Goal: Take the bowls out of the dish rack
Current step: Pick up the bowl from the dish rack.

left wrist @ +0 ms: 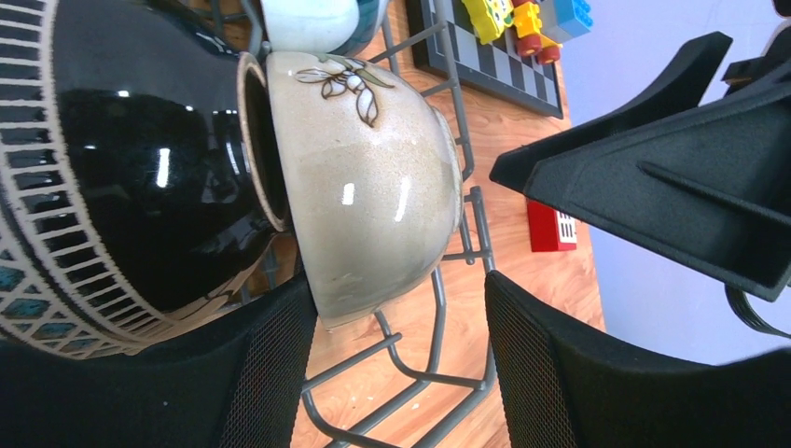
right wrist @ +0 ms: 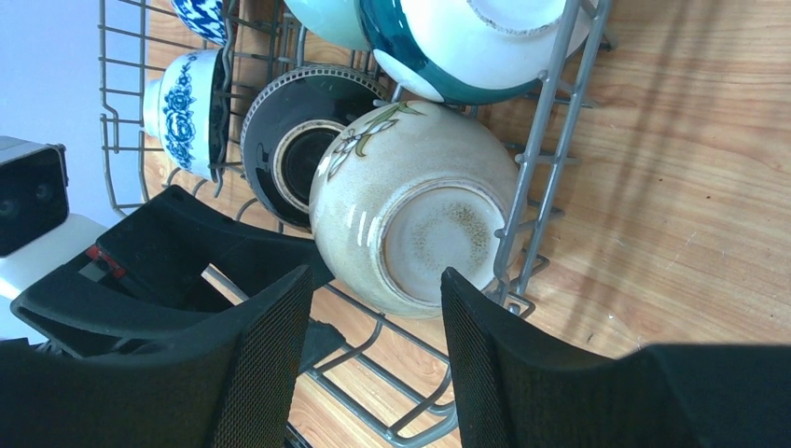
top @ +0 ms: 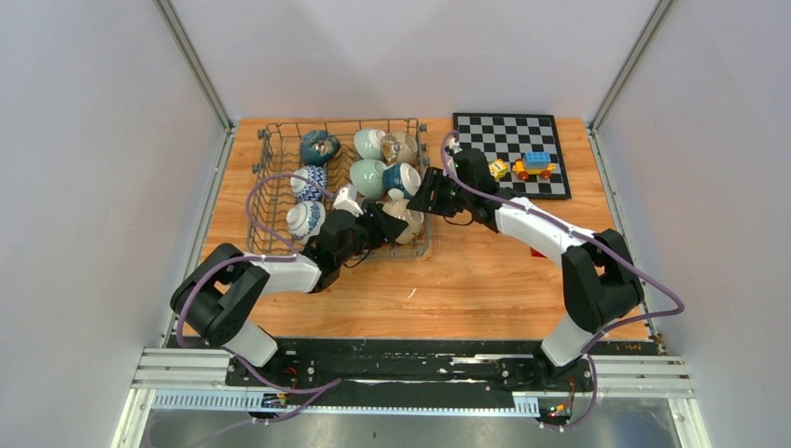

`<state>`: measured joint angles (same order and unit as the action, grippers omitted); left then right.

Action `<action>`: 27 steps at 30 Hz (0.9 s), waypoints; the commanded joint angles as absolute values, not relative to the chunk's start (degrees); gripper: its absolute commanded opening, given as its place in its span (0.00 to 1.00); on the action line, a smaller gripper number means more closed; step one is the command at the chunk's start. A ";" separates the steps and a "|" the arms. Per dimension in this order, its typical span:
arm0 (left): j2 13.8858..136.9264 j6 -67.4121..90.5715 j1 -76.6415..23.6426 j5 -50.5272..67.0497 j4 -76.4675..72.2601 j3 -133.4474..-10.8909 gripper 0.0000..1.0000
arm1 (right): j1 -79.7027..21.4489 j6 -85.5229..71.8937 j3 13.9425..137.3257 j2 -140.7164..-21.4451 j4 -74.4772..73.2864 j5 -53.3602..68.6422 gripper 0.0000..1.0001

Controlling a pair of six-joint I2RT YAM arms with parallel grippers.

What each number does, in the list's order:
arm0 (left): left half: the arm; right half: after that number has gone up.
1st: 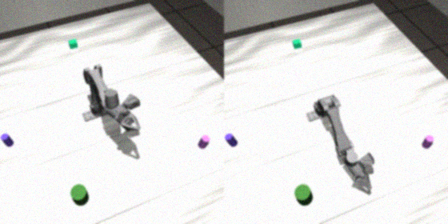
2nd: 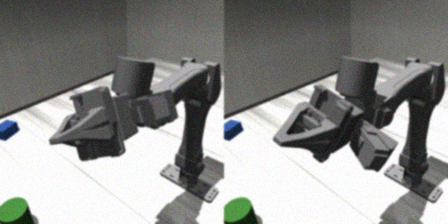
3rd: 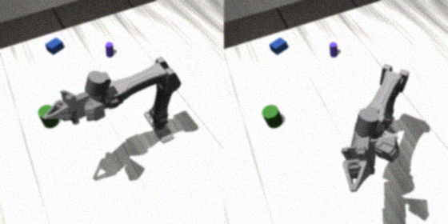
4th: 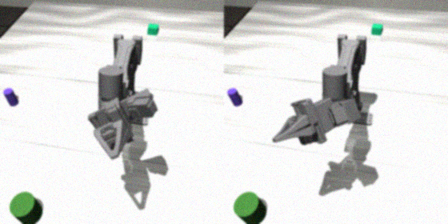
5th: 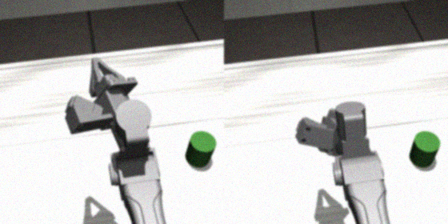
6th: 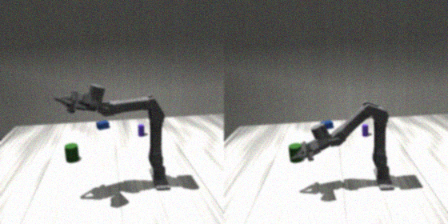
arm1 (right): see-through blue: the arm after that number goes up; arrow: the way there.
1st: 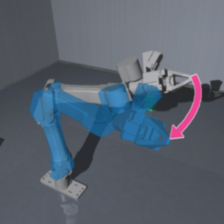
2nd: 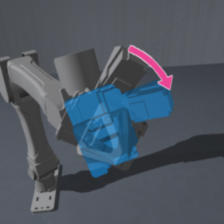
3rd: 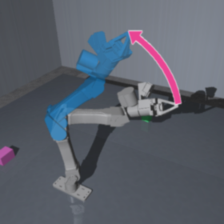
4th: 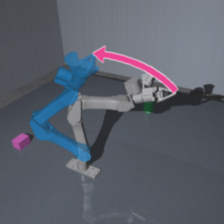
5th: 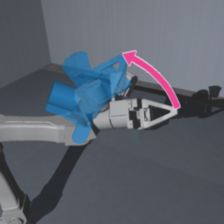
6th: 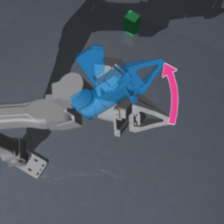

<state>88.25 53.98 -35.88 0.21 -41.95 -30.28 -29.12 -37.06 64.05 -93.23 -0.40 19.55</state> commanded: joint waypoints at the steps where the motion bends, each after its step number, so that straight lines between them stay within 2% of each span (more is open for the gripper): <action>1: 89.03 53.29 -36.56 1.43 -45.51 -29.95 0.67 | -27.75 -38.31 62.90 -92.96 1.53 20.99 0.57; 27: 90.09 52.14 -37.36 3.34 -48.14 -32.30 0.54 | -25.14 -41.47 60.75 -94.00 3.70 24.09 0.53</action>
